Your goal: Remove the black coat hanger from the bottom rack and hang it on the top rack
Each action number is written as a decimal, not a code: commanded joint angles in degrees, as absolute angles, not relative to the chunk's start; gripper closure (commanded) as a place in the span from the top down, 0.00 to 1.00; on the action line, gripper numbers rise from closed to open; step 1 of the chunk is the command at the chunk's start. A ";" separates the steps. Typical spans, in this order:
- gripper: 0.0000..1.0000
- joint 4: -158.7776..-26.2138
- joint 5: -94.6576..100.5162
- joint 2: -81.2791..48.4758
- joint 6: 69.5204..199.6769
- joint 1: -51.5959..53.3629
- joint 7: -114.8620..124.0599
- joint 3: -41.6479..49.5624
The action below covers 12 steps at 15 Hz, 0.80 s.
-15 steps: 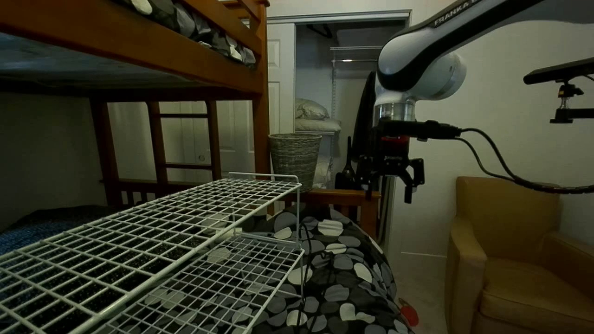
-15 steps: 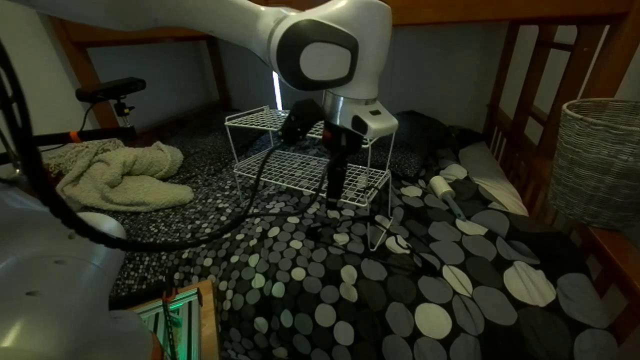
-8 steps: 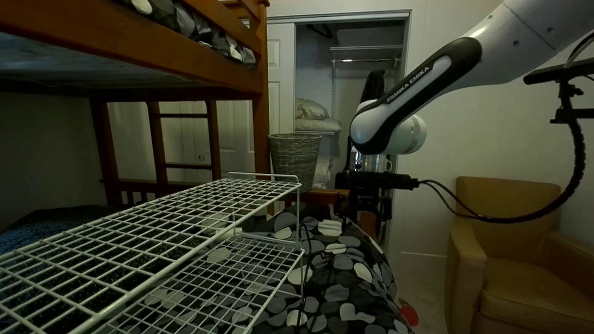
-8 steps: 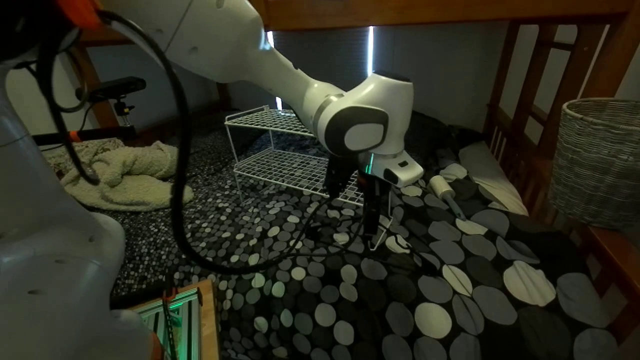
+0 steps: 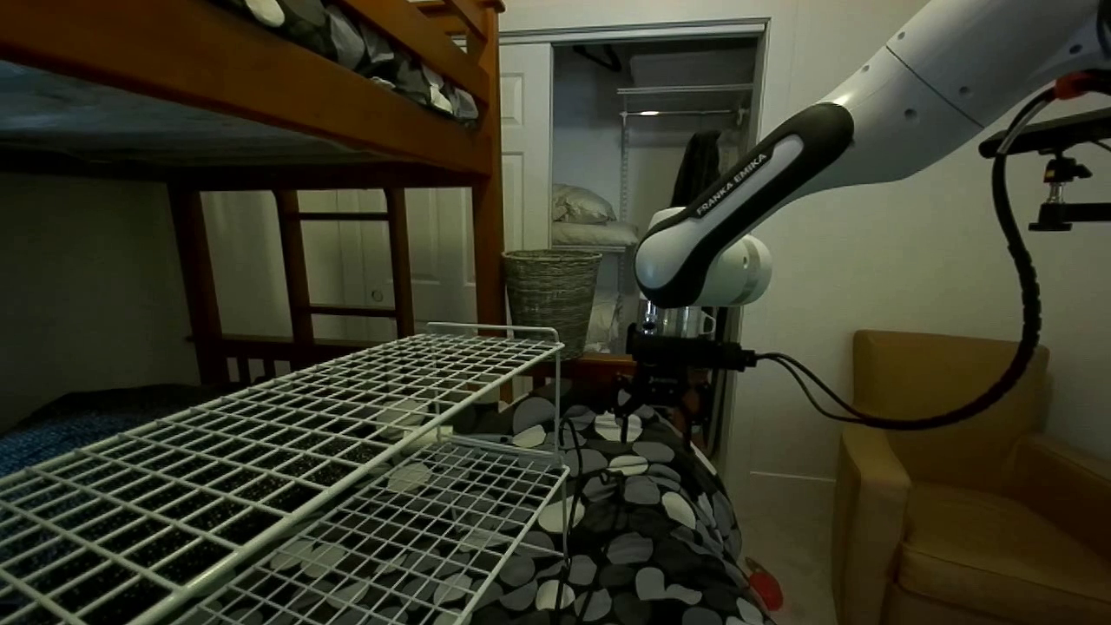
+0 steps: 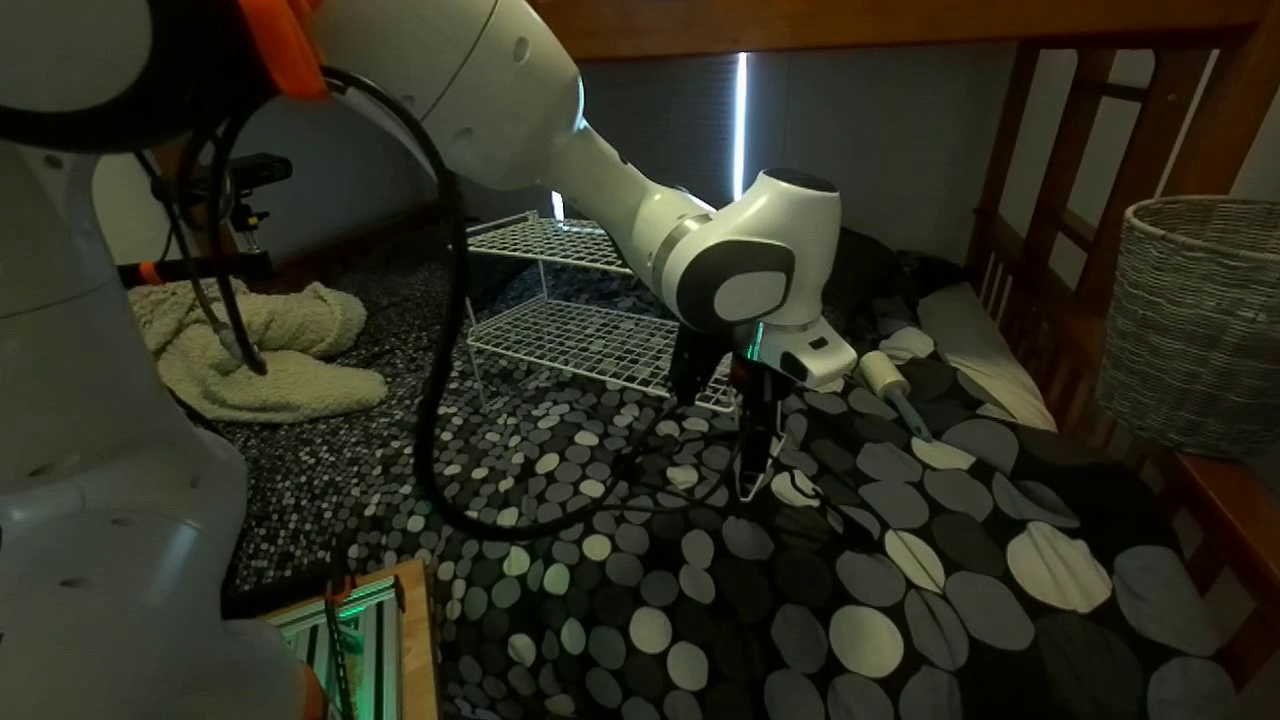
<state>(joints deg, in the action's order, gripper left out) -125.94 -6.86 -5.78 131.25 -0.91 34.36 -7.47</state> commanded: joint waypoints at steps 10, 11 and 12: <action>1.00 -114.68 -5.92 -17.32 125.33 4.02 38.59 -2.63; 1.00 -113.06 -5.91 -18.54 124.79 4.28 39.35 -2.21; 1.00 -111.42 -6.16 -19.80 124.29 4.48 40.03 -1.81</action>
